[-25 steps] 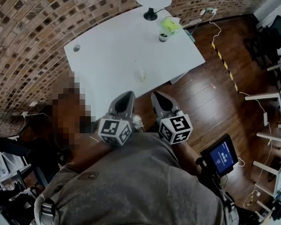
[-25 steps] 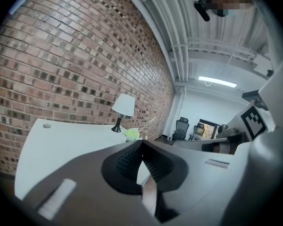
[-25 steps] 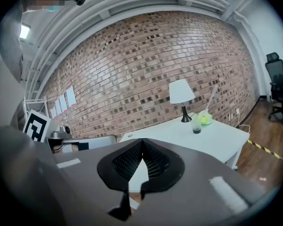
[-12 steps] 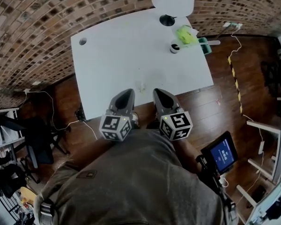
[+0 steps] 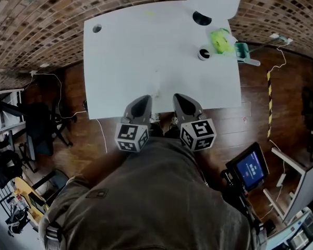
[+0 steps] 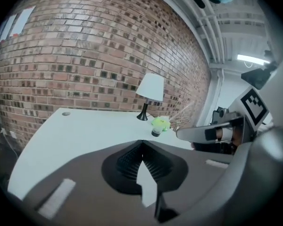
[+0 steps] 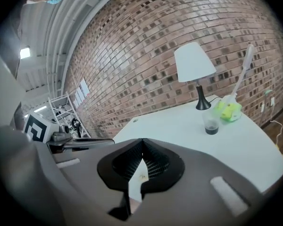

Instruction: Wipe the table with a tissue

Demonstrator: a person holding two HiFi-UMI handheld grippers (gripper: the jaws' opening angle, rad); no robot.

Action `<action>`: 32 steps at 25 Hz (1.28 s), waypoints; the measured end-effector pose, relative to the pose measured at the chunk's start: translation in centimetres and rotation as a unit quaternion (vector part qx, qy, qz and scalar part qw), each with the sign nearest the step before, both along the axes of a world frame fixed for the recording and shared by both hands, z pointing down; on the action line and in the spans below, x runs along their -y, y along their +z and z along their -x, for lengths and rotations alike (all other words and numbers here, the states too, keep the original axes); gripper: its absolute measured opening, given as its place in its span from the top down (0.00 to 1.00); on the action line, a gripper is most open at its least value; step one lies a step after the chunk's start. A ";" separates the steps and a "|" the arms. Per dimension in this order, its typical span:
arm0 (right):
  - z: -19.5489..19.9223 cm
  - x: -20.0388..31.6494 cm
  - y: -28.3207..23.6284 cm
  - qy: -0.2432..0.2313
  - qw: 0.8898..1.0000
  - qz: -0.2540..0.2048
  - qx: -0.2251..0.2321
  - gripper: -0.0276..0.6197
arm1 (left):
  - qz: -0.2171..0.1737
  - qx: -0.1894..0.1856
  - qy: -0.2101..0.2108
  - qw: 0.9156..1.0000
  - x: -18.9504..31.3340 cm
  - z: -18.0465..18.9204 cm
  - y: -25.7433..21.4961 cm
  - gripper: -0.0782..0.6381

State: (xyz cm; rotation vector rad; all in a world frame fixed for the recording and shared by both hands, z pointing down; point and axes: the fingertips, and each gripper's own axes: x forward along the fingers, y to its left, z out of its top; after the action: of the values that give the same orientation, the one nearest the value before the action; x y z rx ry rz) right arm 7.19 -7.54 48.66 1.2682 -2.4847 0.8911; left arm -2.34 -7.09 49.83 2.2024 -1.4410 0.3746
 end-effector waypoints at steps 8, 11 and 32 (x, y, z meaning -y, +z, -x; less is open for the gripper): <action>1.1 0.9 2.6 -0.023 0.999 0.034 -0.013 0.94 | 0.078 0.062 0.032 0.995 -0.4 -0.2 6.5 0.88; 0.8 0.8 3.4 -0.022 0.998 0.050 -0.015 0.94 | 0.101 0.085 0.049 0.990 -0.5 -0.5 8.5 0.79; -0.3 1.0 5.0 -0.002 0.997 0.069 -0.022 0.94 | 0.135 0.129 0.070 0.980 0.8 -0.4 13.0 0.83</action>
State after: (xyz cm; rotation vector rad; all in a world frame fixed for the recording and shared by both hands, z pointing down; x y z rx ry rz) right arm 7.45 -8.52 53.63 1.2235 -2.3474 1.0022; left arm -1.98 -7.88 62.79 2.0938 -1.2755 0.8777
